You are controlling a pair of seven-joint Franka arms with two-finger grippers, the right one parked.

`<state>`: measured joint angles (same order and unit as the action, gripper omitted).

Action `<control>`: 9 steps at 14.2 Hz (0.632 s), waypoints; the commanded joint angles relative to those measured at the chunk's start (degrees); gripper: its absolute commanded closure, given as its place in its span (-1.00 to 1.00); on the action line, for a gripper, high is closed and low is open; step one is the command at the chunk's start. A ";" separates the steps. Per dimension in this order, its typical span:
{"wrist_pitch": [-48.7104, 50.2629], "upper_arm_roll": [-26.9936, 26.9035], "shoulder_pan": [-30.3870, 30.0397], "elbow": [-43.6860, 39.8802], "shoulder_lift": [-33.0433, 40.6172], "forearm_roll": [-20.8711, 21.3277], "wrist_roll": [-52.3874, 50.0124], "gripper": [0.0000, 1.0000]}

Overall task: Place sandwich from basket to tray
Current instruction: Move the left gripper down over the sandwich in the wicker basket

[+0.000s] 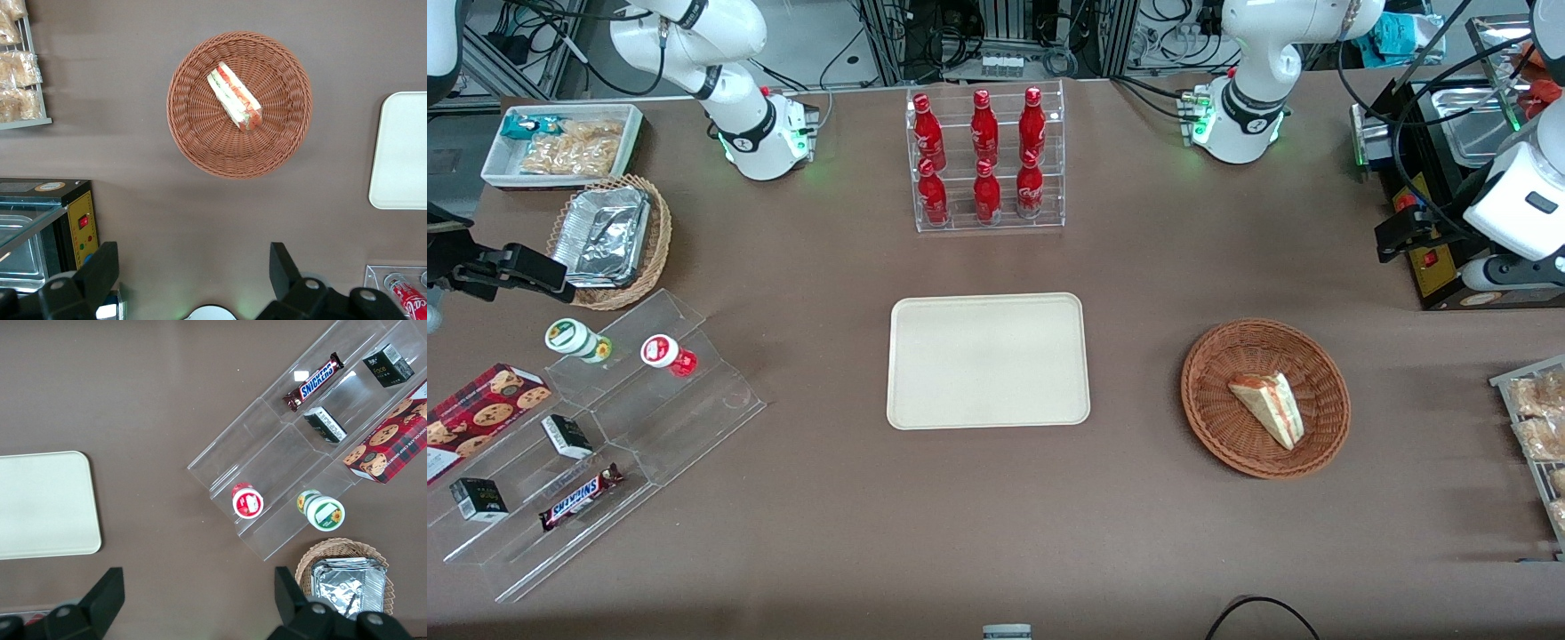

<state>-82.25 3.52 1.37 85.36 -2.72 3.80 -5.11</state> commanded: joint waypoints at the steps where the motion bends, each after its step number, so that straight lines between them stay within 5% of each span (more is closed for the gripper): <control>1: 0.07 -0.10 0.48 -0.20 0.34 1.03 0.01 -1.00; 6: 0.51 -0.10 0.39 -0.02 -0.09 0.94 -0.95 -1.00; 9: 0.42 -0.01 0.57 0.68 -3.16 0.86 -11.29 -1.00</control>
<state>-82.14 3.51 1.36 85.93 -3.58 3.81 -10.38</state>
